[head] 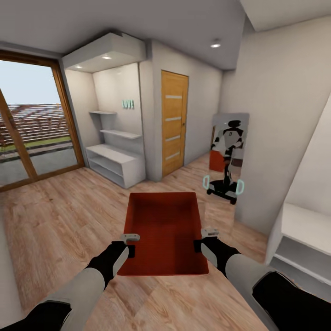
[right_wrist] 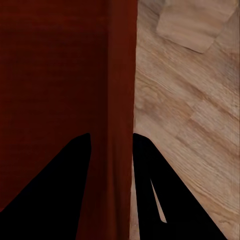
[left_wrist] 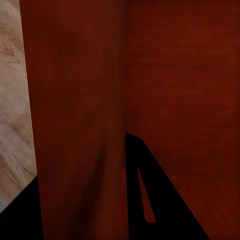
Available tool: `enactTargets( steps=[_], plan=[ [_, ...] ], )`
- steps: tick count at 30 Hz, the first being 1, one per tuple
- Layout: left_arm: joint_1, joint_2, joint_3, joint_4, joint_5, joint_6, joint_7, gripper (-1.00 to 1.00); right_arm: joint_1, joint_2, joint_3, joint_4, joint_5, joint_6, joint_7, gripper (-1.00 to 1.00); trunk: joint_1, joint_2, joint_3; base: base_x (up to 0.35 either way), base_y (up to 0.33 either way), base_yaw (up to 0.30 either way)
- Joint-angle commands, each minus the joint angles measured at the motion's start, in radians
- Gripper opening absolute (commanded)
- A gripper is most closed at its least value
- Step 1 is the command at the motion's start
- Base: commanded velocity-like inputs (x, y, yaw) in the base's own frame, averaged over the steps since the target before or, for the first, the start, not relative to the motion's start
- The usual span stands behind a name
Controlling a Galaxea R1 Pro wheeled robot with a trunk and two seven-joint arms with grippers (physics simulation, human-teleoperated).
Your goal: Move the two storage containers from the living room to the garage. In the garage, place one container on the floor and stack the other container on top of it (either order is fine).
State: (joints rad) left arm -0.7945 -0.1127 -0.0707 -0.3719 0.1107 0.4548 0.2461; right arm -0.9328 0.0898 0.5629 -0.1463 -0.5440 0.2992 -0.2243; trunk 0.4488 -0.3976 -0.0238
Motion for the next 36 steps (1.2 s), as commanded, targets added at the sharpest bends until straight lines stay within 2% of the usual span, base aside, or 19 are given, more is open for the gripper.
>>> enactTargets(
  steps=[1, 10, 36],
  plan=[
    [0.000, 0.016, -0.031, -0.001, 0.026, 0.002, 0.010, -1.00, -0.001, -0.001, 0.005, -0.004, -0.034, 0.003, 0.000, -1.00, 0.001, -0.002, -0.002, 0.322, 0.000, 0.269],
    [0.000, 0.016, -0.030, -0.001, 0.026, 0.002, 0.010, -1.00, -0.001, -0.001, 0.005, -0.004, -0.034, 0.003, 0.000, -1.00, 0.001, -0.002, -0.002, 0.322, 0.000, 0.234],
    [0.000, 0.016, -0.030, -0.001, 0.026, 0.002, 0.010, -1.00, -0.001, -0.001, 0.005, -0.004, -0.034, 0.003, 0.000, -1.00, 0.001, -0.002, -0.002, 0.322, 0.000, 0.004]
  ],
)
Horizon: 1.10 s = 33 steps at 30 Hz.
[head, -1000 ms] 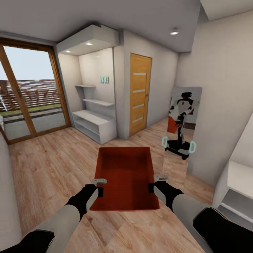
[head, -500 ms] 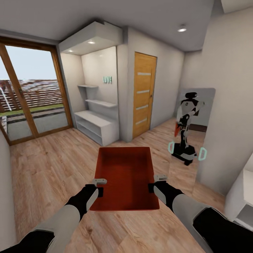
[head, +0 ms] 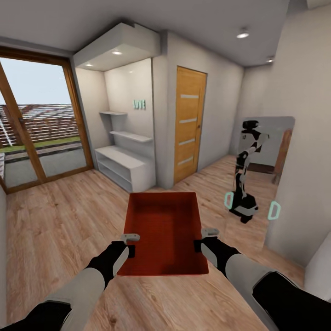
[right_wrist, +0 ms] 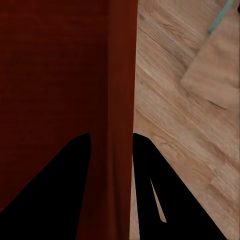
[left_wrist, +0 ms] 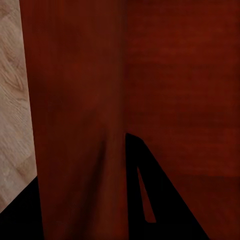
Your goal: Move the two storage containers from the living room to the garage. In the garage, place one container on the floor and stack the other container on top of it (either order is fine).
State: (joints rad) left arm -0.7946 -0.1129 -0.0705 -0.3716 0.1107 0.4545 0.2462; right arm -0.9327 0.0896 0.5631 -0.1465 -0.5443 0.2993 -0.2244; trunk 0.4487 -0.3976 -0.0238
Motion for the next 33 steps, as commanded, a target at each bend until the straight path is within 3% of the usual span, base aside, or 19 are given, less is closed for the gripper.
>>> enactTargets(
  steps=[1, 33],
  plan=[
    [0.000, 0.016, -0.030, -0.001, 0.026, 0.003, 0.010, -1.00, -0.002, -0.001, 0.004, -0.004, -0.034, 0.003, 0.000, -1.00, 0.001, -0.002, -0.002, 0.322, 0.000, 0.000],
    [0.000, 0.016, -0.030, -0.001, 0.026, 0.004, 0.010, -1.00, -0.002, -0.002, 0.004, -0.004, -0.034, 0.003, 0.000, -1.00, 0.001, -0.002, -0.002, 0.322, 0.000, 0.000]
  ],
)
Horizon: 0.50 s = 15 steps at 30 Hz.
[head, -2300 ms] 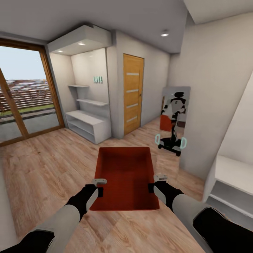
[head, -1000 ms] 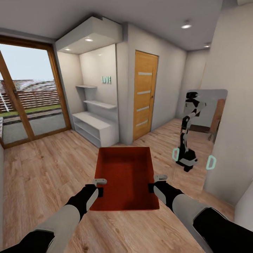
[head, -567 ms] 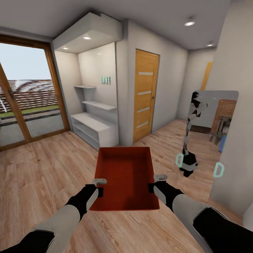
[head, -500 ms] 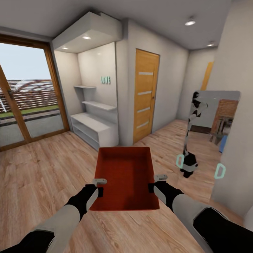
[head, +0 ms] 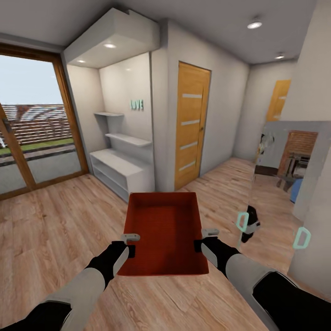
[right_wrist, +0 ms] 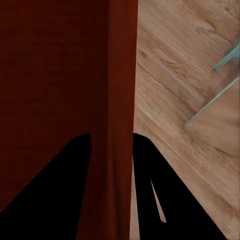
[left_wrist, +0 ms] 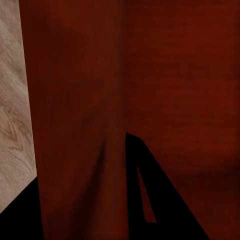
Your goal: Move the two storage containers from the living room to the garage. In the garage, place one container on the floor and stack the other container on top of it (either order is fine).
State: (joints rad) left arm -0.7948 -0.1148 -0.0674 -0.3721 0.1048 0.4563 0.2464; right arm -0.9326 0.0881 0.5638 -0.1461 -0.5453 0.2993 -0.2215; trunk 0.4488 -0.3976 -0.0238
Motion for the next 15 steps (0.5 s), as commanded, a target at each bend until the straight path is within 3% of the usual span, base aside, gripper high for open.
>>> enactTargets(
  steps=[1, 15],
  plan=[
    [0.000, 0.018, -0.033, -0.001, 0.032, 0.002, 0.010, -1.00, -0.002, -0.001, 0.004, -0.004, -0.033, 0.003, -0.002, -1.00, 0.001, -0.002, -0.002, 0.322, 0.000, 0.000],
    [0.000, 0.018, -0.033, -0.001, 0.032, 0.001, 0.010, -1.00, -0.002, -0.001, 0.004, -0.004, -0.033, 0.003, -0.002, -1.00, 0.001, -0.002, -0.002, 0.322, 0.000, 0.000]
  ],
)
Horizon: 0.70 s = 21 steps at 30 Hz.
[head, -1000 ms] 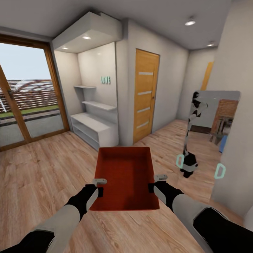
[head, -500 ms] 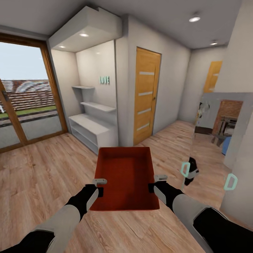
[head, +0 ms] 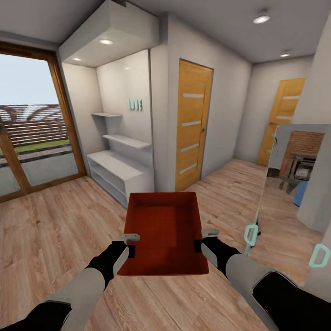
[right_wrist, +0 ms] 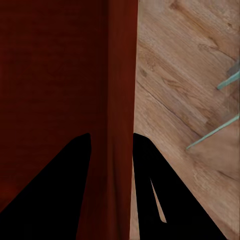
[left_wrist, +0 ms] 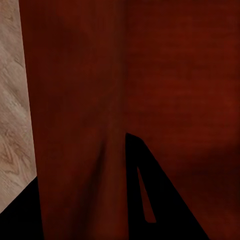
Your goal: Move the two storage containers from the living room to the garage. In the garage, place one container on the floor and stack the other container on top of it (either order is fine).
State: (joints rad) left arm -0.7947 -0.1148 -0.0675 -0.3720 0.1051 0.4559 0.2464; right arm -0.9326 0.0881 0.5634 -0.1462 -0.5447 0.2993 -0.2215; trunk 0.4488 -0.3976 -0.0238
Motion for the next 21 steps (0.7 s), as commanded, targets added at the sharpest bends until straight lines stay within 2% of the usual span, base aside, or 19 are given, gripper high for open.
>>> enactTargets(
  steps=[1, 11, 21],
  plan=[
    [0.000, 0.018, -0.033, -0.001, 0.031, 0.002, 0.010, -1.00, -0.002, -0.001, 0.004, -0.004, -0.034, 0.003, -0.002, -1.00, 0.001, -0.002, -0.002, 0.322, 0.000, 0.000],
    [0.000, 0.018, -0.034, -0.001, 0.031, 0.003, 0.010, -1.00, -0.002, -0.001, 0.004, -0.004, -0.033, 0.003, -0.002, -1.00, 0.001, -0.002, -0.002, 0.322, 0.000, -0.024],
    [0.000, 0.018, -0.034, -0.001, 0.031, 0.003, 0.010, -1.00, -0.002, 0.001, 0.004, -0.004, -0.033, 0.003, -0.002, -1.00, 0.001, -0.002, -0.002, 0.322, 0.000, -0.202]
  ],
)
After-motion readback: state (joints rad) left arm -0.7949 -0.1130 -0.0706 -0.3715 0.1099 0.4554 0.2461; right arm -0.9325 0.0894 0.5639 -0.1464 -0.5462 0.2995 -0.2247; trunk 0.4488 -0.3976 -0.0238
